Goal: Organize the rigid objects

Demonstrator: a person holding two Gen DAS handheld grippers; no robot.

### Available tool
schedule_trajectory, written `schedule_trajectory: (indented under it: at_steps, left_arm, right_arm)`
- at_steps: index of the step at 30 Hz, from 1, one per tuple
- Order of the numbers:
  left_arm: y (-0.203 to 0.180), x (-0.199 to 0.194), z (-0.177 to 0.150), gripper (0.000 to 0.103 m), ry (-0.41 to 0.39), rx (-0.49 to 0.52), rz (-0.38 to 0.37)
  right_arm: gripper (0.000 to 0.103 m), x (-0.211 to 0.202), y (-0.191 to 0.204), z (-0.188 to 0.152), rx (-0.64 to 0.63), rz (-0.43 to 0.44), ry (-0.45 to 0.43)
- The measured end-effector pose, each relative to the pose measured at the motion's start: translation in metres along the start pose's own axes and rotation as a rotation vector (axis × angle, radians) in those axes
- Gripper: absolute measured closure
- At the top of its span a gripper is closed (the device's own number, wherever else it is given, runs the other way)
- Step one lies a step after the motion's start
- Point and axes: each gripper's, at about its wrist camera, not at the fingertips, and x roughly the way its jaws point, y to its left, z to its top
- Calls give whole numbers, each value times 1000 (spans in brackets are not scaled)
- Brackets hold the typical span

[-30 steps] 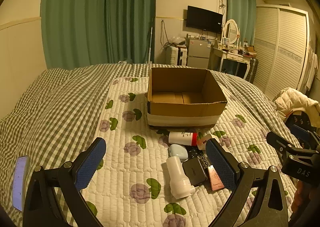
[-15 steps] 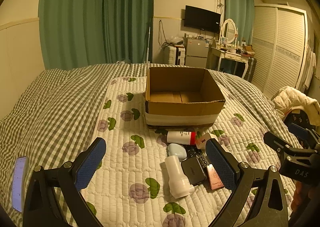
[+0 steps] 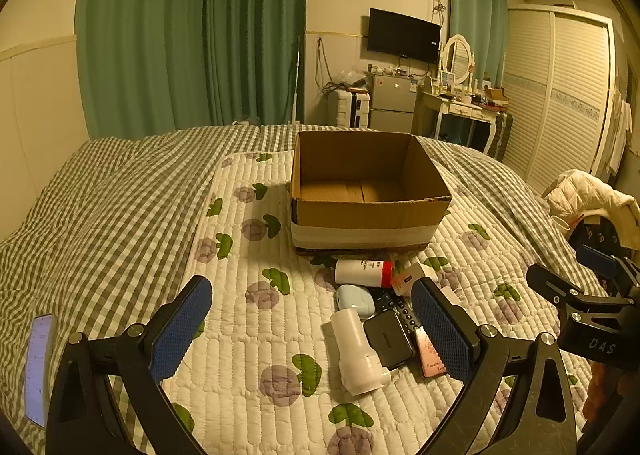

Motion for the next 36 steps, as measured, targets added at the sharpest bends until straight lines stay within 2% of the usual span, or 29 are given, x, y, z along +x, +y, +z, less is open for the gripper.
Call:
schedule_trajectory:
  at_steps: [22,29,36]
  left_arm:
    - [4,2,1,1,11,10,6]
    - [4,-1,0,1,17,61,-7]
    - [4,-4,13,1,36,108,-10]
  right_arm:
    - [0,1,2,-3,-18,1,8]
    - [0,0,6,-6,-75,11,19]
    - [0,2,3,5,-122,54,89]
